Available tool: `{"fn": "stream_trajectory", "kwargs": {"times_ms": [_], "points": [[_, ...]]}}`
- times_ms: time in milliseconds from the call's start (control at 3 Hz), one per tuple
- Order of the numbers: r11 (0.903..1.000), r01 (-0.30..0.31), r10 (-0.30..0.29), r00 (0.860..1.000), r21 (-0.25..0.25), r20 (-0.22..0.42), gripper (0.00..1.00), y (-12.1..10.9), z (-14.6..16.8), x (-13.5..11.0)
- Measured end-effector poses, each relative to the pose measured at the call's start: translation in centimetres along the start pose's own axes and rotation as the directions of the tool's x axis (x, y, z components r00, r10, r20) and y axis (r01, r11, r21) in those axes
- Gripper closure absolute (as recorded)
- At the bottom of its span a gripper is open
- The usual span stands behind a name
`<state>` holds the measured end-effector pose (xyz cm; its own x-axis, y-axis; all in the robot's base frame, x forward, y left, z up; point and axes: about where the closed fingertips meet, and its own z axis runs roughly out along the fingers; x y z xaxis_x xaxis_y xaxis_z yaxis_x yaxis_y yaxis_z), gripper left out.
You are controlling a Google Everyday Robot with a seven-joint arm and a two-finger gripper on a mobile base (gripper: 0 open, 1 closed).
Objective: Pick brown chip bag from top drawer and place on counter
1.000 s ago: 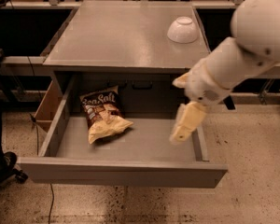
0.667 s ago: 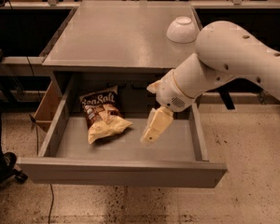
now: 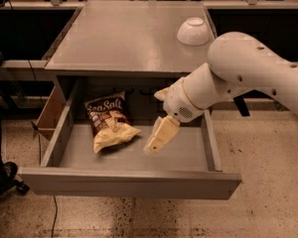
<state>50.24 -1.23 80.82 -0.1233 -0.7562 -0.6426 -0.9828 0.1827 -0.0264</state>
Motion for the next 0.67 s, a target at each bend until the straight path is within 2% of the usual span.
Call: {"fn": "stream_trajectory", "kwargs": {"times_ms": [333,667], "points": [[0.9998,-0.020,0.020,0.996,0.004,0.083,0.00,-1.6,4.0,-1.2],[0.9996,-0.029,0.028,0.991,0.006,0.131,0.00,-3.0,6.7,-1.9]]}}
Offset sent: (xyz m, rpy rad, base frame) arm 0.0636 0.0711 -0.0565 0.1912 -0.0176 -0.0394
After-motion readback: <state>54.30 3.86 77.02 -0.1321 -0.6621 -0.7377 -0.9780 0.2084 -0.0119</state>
